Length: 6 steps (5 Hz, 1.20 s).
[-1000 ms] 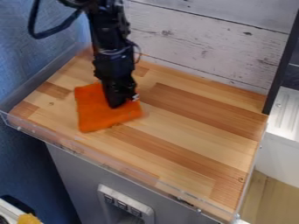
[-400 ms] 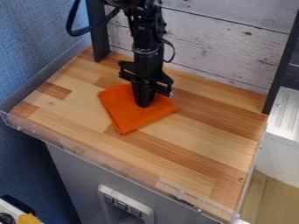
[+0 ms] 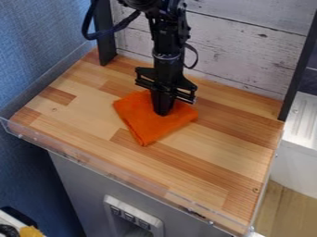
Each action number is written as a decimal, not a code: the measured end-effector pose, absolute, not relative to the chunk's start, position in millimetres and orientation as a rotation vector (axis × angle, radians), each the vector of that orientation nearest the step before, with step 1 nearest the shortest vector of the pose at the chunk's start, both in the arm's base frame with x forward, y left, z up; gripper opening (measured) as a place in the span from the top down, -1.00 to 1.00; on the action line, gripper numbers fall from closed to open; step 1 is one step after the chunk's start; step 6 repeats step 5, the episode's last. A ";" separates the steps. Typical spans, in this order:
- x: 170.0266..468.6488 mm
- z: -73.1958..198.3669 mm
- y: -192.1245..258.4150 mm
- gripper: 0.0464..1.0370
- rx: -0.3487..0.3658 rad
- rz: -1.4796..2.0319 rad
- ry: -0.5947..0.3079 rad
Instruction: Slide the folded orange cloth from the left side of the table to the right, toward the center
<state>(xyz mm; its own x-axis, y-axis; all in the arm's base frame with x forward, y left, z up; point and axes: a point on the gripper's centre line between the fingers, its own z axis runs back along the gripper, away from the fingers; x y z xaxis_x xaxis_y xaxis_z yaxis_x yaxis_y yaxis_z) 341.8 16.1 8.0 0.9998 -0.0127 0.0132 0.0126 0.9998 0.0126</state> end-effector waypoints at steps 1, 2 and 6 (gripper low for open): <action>344.2 9.2 10.9 0.92 0.012 0.000 -0.009; 343.1 13.1 5.5 0.60 0.001 0.002 0.023; 318.0 62.9 -38.2 -0.92 0.004 0.000 0.032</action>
